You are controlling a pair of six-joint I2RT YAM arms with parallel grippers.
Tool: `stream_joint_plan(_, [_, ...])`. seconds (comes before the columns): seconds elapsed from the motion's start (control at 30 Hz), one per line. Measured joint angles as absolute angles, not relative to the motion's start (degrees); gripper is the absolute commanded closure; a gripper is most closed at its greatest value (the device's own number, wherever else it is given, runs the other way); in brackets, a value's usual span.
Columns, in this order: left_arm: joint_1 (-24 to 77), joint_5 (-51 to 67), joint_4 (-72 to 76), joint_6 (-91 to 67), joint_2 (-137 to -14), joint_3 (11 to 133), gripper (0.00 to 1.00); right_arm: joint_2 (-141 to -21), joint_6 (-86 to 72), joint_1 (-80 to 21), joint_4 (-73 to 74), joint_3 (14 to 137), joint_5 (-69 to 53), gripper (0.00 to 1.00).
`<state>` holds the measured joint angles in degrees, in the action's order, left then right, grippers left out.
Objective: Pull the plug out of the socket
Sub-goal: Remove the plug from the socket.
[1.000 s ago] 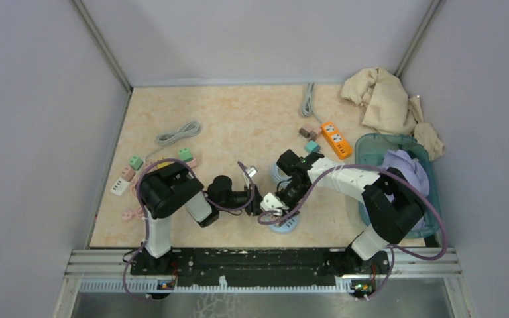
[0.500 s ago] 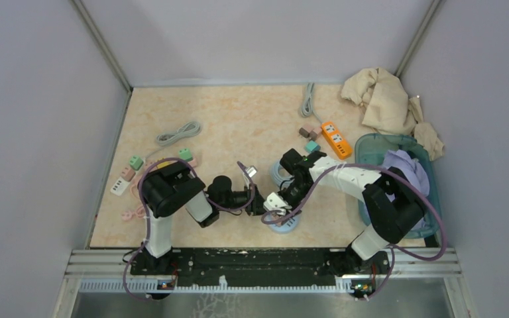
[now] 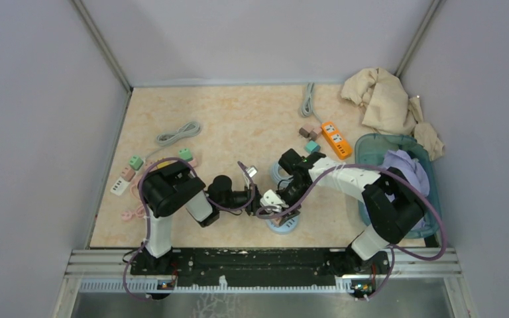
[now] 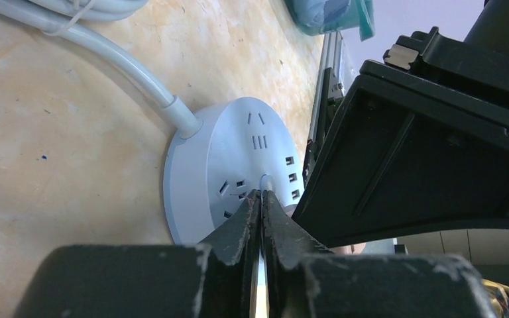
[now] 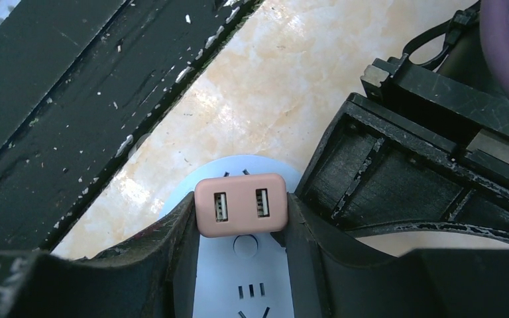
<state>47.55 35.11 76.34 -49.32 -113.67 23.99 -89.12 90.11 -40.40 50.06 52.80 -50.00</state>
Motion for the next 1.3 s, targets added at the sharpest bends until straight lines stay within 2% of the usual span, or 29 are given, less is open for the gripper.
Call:
stream_joint_plan(0.2, [47.5, 35.4, 76.3, -49.3, -114.1, 24.6, 0.89, -89.1, 88.8, -39.0, 49.9, 52.7, -50.3, 1.0])
stream_joint_plan(0.57, [47.5, 35.8, 75.8, -49.3, -114.3, 25.3, 0.89, -89.1, 98.0, -38.2, 52.8, 52.3, -51.2, 1.0])
stream_joint_plan(1.07, [47.5, 36.4, 74.9, -49.2, -114.3, 25.9, 0.89, -87.4, 87.1, -39.7, 48.4, 51.4, -49.6, 1.0])
stream_joint_plan(1.3, [47.5, 36.4, 74.9, -49.1, -114.3, 25.9, 0.89, -87.4, 90.3, -39.2, 49.8, 51.5, -49.3, 1.0])
